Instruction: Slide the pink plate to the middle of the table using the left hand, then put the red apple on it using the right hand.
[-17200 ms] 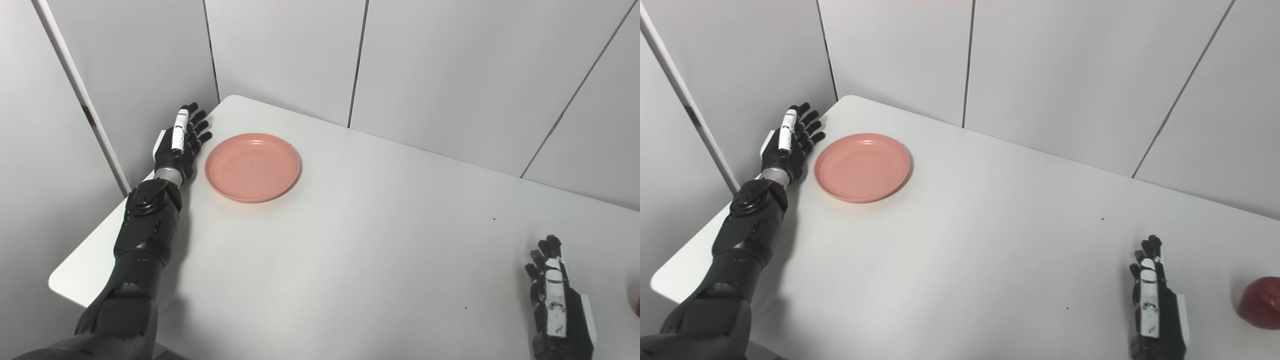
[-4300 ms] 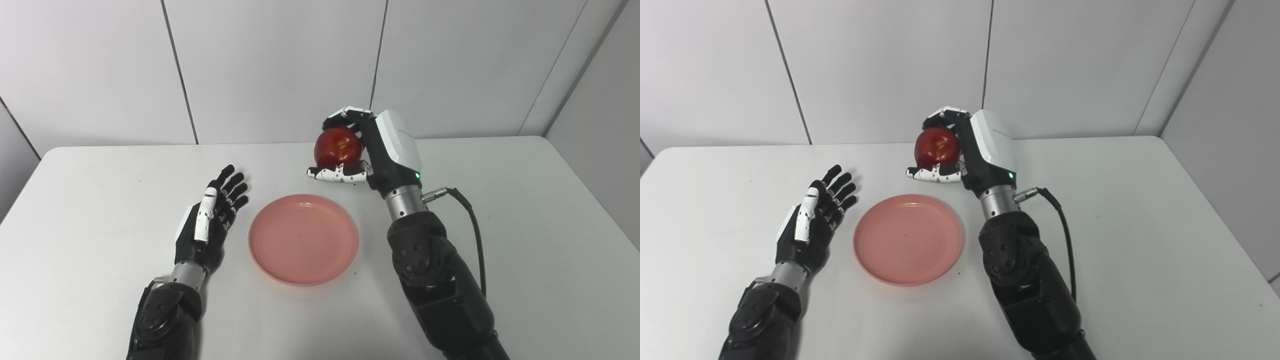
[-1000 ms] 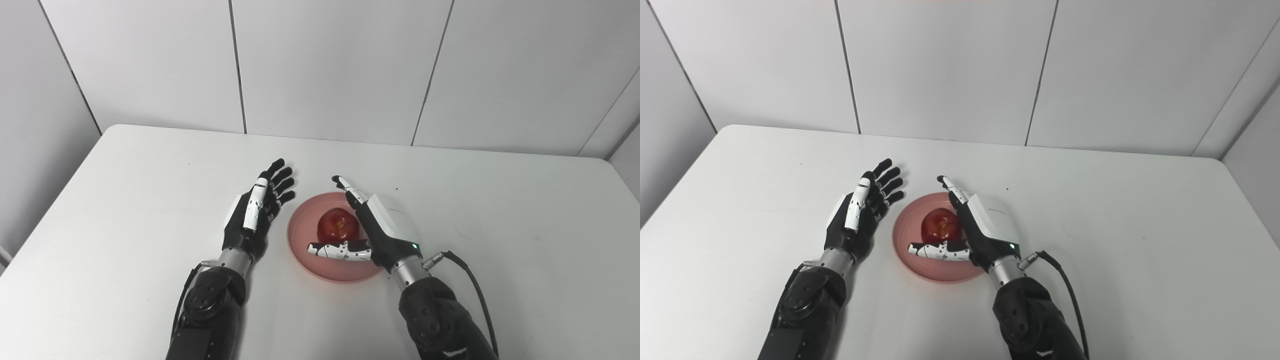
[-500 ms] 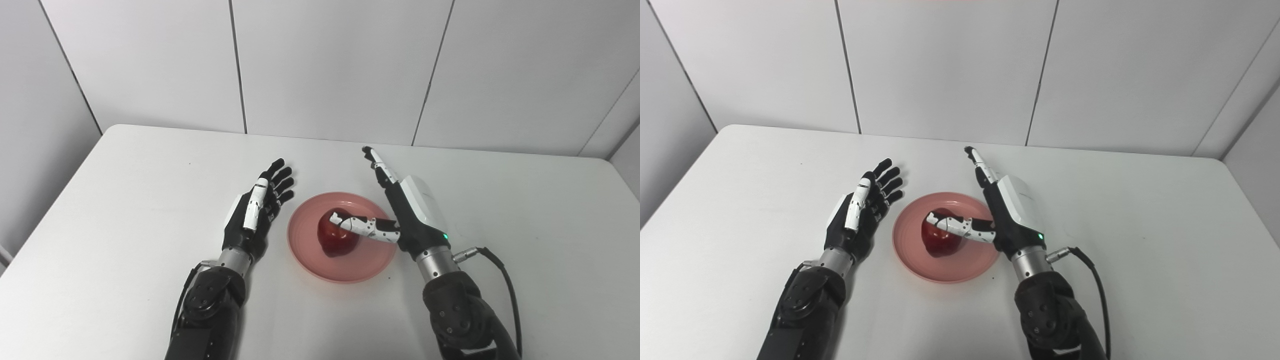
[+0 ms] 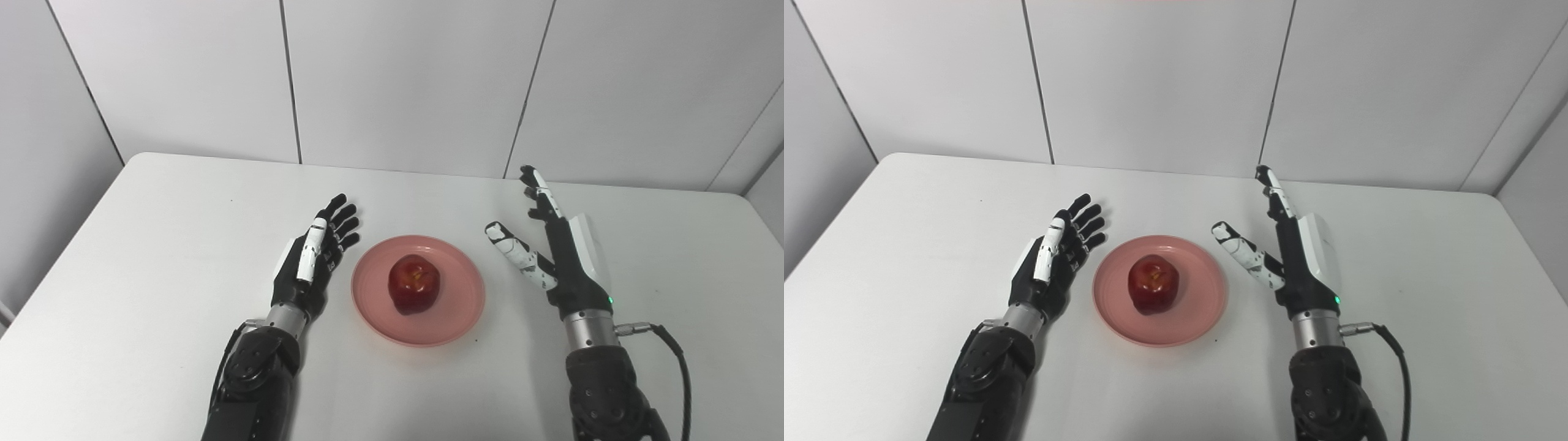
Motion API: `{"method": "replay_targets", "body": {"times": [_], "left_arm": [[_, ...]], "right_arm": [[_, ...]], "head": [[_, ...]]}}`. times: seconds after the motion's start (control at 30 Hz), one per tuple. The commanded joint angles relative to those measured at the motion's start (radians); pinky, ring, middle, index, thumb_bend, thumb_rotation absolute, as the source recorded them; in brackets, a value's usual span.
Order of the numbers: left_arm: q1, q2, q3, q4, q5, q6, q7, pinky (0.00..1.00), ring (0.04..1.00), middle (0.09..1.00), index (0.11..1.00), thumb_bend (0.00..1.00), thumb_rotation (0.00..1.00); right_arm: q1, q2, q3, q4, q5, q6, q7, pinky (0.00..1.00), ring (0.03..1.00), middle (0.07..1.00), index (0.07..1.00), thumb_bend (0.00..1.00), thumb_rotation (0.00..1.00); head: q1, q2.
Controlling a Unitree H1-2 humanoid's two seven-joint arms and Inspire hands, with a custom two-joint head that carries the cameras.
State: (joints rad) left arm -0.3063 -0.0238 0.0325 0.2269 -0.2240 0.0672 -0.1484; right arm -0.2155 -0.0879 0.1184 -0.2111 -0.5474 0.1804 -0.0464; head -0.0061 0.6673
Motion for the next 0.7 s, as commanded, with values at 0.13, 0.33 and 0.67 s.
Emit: {"method": "replay_targets", "body": {"times": [0.13, 0.33, 0.67], "left_arm": [[0.017, 0.007, 0.001, 0.020, -0.013, 0.041, -0.004, 0.91, 0.920, 0.921, 0.905, 0.36, 1.00], [0.016, 0.006, 0.003, 0.017, -0.014, 0.046, -0.002, 0.91, 0.922, 0.923, 0.907, 0.36, 1.00], [0.019, 0.012, 0.000, 0.006, -0.013, 0.047, -0.011, 0.92, 0.930, 0.932, 0.912, 0.38, 1.00]], "right_arm": [[0.018, 0.000, -0.026, 0.038, 0.028, -0.074, -0.062, 0.79, 0.874, 0.906, 0.915, 0.78, 1.00], [0.036, 0.026, -0.053, 0.099, 0.106, -0.104, -0.094, 0.84, 0.884, 0.892, 0.901, 0.63, 1.00], [0.033, 0.040, -0.073, 0.180, 0.250, -0.160, -0.084, 0.81, 0.890, 0.912, 0.918, 0.44, 1.00]], "head": [[-0.001, -0.005], [0.005, -0.009], [0.009, -0.013]]}}
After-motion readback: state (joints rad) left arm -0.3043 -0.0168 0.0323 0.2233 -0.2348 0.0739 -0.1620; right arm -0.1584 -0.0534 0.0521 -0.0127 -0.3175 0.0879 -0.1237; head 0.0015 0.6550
